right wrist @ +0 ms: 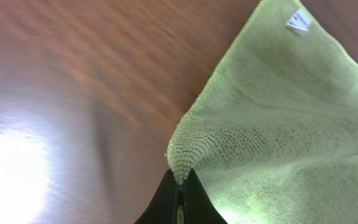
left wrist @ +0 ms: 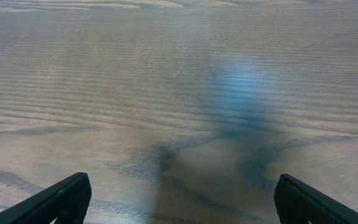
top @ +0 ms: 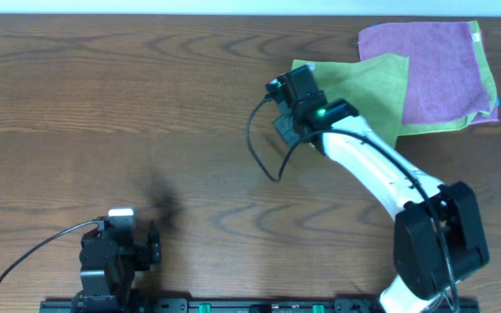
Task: Fold the cloth
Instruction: 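Drag the green cloth left off the pink cloth to table center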
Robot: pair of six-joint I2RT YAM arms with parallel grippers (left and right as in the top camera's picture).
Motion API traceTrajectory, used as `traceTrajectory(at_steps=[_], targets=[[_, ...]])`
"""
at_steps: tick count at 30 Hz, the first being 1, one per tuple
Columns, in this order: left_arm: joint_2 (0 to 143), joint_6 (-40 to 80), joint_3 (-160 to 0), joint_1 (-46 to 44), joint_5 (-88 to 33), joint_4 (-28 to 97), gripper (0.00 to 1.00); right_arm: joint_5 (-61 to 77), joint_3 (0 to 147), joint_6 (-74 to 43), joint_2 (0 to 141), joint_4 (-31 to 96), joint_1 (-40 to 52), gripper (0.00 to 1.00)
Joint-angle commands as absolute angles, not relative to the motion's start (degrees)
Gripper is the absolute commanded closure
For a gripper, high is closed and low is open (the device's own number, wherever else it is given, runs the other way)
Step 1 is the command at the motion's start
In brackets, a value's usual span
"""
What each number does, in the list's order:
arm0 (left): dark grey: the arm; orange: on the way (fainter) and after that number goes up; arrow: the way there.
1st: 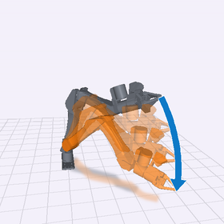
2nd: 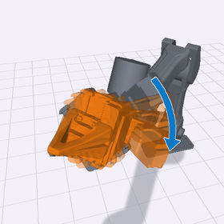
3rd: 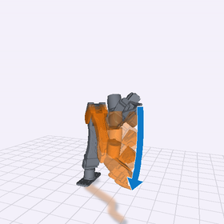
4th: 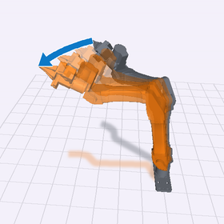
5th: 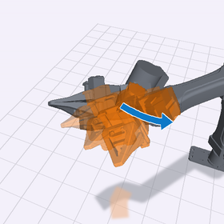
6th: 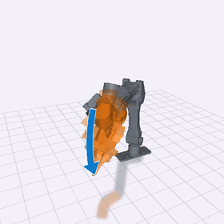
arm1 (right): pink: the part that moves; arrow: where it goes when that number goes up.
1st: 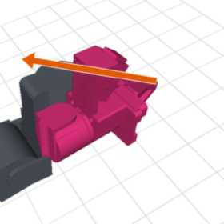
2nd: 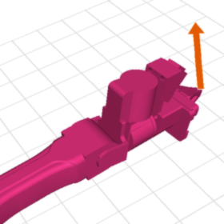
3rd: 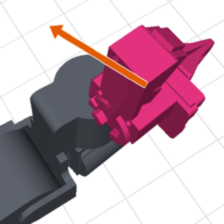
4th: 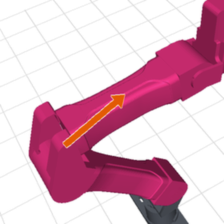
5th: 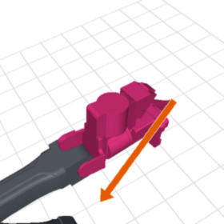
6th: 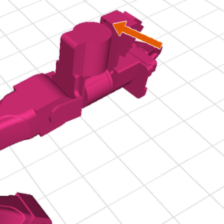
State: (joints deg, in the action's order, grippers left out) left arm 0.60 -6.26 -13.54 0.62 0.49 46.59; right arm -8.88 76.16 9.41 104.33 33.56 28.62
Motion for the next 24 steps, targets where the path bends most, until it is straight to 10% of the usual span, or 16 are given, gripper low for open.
traceTrajectory(at_steps=[1,21,24], targets=[[0.21,-7.73,-11.18,0.34,2.61,48.9,0.05,-5.32,76.99,5.65,102.76,33.61,31.51,0.99],[0.21,-7.7,-11.18,0.34,2.31,47.7,0.05,3.99,76.99,-3.75,106.24,28.49,47.57,0.99],[0.21,-7.7,-11.18,0.34,2.11,47.7,0.05,4.99,76.99,-3.84,107.0,27.77,50.19,0.87]])
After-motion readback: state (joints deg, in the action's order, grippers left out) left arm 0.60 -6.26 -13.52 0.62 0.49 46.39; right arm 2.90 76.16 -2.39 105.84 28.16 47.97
